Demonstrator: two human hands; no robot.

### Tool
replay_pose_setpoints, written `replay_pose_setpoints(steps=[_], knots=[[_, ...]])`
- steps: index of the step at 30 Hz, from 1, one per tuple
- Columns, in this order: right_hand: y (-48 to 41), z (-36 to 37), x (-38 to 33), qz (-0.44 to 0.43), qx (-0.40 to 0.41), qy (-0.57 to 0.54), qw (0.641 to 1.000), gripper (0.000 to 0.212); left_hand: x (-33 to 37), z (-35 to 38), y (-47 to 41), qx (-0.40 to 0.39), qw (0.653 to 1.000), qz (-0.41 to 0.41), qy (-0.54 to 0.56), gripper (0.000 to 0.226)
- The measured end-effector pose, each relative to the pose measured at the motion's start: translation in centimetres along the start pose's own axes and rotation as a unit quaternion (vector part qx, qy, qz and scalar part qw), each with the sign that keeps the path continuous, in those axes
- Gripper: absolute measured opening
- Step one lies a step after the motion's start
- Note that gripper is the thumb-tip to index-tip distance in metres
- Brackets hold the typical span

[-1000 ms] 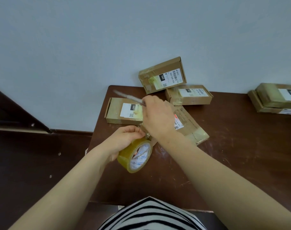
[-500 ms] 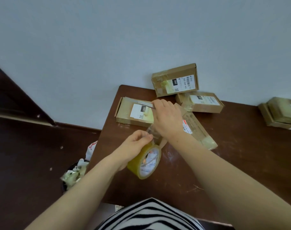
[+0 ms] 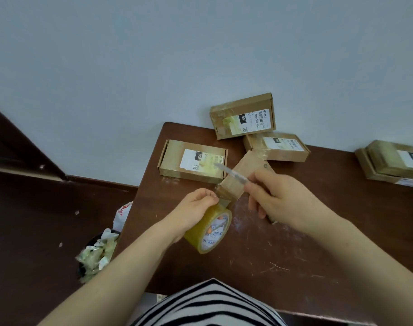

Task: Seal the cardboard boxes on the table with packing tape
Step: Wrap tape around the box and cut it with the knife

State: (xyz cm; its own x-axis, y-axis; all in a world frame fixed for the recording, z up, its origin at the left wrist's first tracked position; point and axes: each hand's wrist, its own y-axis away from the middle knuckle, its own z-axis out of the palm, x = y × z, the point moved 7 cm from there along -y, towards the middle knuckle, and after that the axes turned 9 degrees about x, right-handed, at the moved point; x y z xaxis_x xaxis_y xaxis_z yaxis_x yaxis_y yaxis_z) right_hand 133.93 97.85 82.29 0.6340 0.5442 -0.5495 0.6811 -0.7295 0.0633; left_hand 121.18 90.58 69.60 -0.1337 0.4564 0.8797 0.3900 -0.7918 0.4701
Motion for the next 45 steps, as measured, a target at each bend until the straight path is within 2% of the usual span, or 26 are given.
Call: replay_pose_setpoints(steps=[4,6,11,16,21,24,27,29,34,38,40,42,43,44,45], knots=[[2.3,0.6,0.3,-0.033,-0.022,0.22,0.975,0.024,0.0,0.0,0.0,-0.005,1.0,0.0,-0.005,0.012],[2.8,1.1,0.2,-0.049,-0.025,0.291,0.955,0.027,0.0,0.0,0.0,-0.006,1.0,0.0,-0.01,0.013],[2.9,2.3,-0.1,-0.043,-0.021,0.405,0.913,0.016,0.1,0.0,0.0,-0.004,1.0,0.002,-0.016,0.013],[2.8,2.8,-1.6,-0.059,-0.008,0.448,0.892,0.029,0.1,0.0,0.1,-0.001,1.0,0.003,-0.016,0.013],[2.8,3.9,-1.4,-0.04,-0.046,0.444,0.894,0.027,0.4,-0.3,0.1,0.009,1.0,0.004,-0.012,0.015],[2.3,4.0,-1.5,-0.051,-0.049,0.439,0.896,0.025,0.6,-0.5,0.1,0.011,1.0,0.003,-0.01,0.015],[2.3,5.3,-0.2,-0.058,-0.085,0.419,0.902,0.019,0.7,-0.5,0.3,0.01,1.0,0.007,-0.028,0.014],[2.2,6.4,2.3,-0.038,-0.101,0.389,0.915,0.013,0.8,-0.7,0.4,0.006,1.0,0.006,-0.029,0.013],[2.2,9.9,11.7,0.067,-0.163,0.24,0.955,0.029,1.0,-1.1,0.3,0.009,1.0,0.004,-0.026,0.014],[2.6,12.1,15.9,0.102,-0.147,0.17,0.969,0.029,1.0,-0.9,0.2,0.011,0.999,0.011,-0.043,0.015],[2.2,11.7,16.7,0.137,-0.104,0.165,0.971,0.032,0.8,-0.8,0.2,0.01,0.999,0.01,-0.041,0.015],[1.0,9.0,15.7,0.16,0.045,0.126,0.978,0.028,0.8,-0.8,0.2,0.01,0.999,0.011,-0.043,0.015],[0.6,6.8,14.1,0.14,0.154,0.064,0.976,0.021,0.8,-0.9,0.2,0.01,0.999,0.012,-0.045,0.015],[0.4,4.5,11.8,0.087,0.257,-0.019,0.962,0.015,0.9,-0.9,0.3,0.01,0.999,0.012,-0.044,0.016],[0.4,2.5,9.0,0.006,0.325,-0.09,0.941,0.014,0.9,-0.9,0.3,0.009,0.999,0.011,-0.042,0.016]])
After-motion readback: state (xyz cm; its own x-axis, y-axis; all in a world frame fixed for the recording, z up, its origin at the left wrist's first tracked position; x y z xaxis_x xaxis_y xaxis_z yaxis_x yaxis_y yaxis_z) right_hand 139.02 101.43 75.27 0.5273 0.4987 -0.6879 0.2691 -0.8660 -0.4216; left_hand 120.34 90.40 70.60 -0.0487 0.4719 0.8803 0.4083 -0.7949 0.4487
